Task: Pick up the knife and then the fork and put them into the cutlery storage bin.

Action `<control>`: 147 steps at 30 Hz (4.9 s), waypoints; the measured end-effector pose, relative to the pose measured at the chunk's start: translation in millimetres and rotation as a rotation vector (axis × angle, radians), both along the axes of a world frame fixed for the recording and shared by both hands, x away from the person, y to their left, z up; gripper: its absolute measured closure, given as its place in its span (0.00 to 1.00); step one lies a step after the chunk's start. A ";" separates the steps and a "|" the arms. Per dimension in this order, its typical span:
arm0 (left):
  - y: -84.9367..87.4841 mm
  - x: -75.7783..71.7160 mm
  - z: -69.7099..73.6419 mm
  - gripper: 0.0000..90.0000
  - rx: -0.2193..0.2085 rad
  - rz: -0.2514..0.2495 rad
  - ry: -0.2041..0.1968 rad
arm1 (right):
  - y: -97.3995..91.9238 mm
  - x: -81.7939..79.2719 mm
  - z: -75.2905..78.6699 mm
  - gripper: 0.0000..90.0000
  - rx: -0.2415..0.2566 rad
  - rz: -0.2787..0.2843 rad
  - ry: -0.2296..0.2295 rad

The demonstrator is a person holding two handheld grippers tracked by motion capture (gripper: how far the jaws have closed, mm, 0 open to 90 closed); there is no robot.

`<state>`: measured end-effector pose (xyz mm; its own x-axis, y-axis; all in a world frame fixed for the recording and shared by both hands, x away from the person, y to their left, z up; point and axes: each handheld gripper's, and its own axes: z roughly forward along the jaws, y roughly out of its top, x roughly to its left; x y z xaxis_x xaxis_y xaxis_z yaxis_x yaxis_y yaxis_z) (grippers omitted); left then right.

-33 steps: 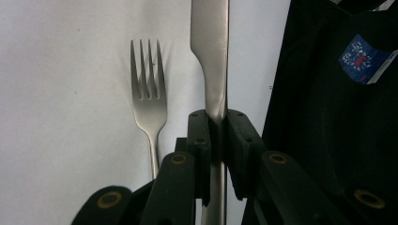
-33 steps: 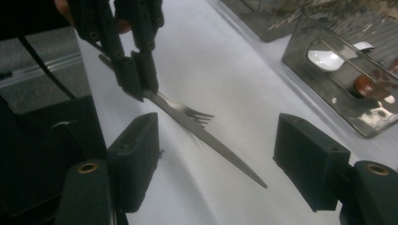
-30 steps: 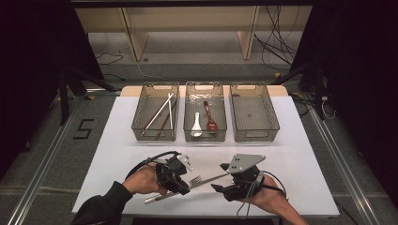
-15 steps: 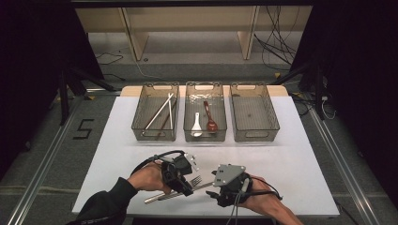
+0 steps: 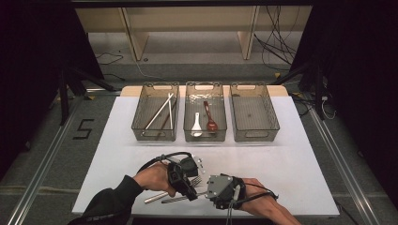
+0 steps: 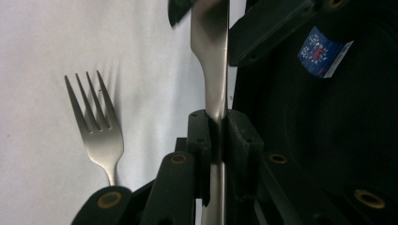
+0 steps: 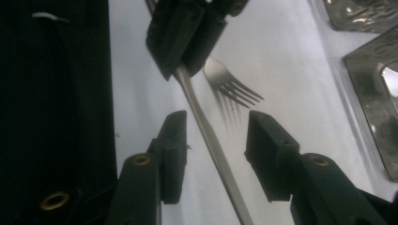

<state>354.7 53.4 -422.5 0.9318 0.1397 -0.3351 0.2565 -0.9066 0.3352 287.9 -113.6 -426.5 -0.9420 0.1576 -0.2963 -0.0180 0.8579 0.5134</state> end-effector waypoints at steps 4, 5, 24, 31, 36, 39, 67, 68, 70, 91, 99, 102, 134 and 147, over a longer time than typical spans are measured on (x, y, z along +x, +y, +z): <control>-0.1 0.6 1.5 0.89 -0.002 -0.003 0.004 | 3.0 -1.5 -3.5 0.69 -0.029 0.014 -0.002; -0.3 0.4 1.7 0.89 0.000 -0.003 0.007 | 3.5 -1.4 -4.4 0.70 -0.032 0.019 -0.006; -4.4 -5.5 -0.4 0.87 0.007 -0.044 0.067 | 4.9 -11.5 -11.3 0.99 -0.125 0.228 -0.082; 4.8 -1.8 2.2 0.75 -0.022 0.000 0.077 | 3.1 -11.9 -11.4 0.99 -0.137 0.221 -0.088; 18.2 2.4 11.8 0.60 -0.046 0.056 0.031 | -1.1 -8.5 -10.7 1.00 -0.126 0.193 -0.085; 28.0 4.5 17.2 0.51 -0.098 0.132 -0.030 | -7.0 -3.4 -7.7 1.00 -0.110 0.161 -0.079; 99.3 -11.3 17.9 0.20 -0.217 0.528 -0.401 | -106.9 98.0 44.7 0.99 0.252 -0.482 0.056; 100.7 -11.1 16.5 0.19 -0.215 0.532 -0.399 | -109.6 103.7 47.0 0.99 0.258 -0.506 0.056; 103.5 -11.5 13.9 0.19 -0.208 0.541 -0.408 | -113.8 114.2 51.5 0.99 0.269 -0.547 0.060; 115.2 -18.6 -2.2 0.17 -0.131 0.524 -0.418 | -128.1 191.5 68.3 0.99 0.286 -0.784 0.059; 117.4 -17.9 -5.2 0.17 -0.107 0.523 -0.413 | -134.6 216.1 68.4 0.99 0.298 -0.865 0.079; 116.5 -18.3 -5.8 0.17 -0.105 0.517 -0.406 | -134.5 222.3 67.7 0.99 0.291 -0.879 0.088; 114.6 -18.7 -9.6 0.17 -0.072 0.481 -0.376 | -120.2 253.2 47.7 0.99 0.159 -0.933 0.118; 114.3 -19.0 -9.3 0.17 -0.070 0.477 -0.372 | -118.6 253.9 63.7 0.69 0.234 -0.920 0.108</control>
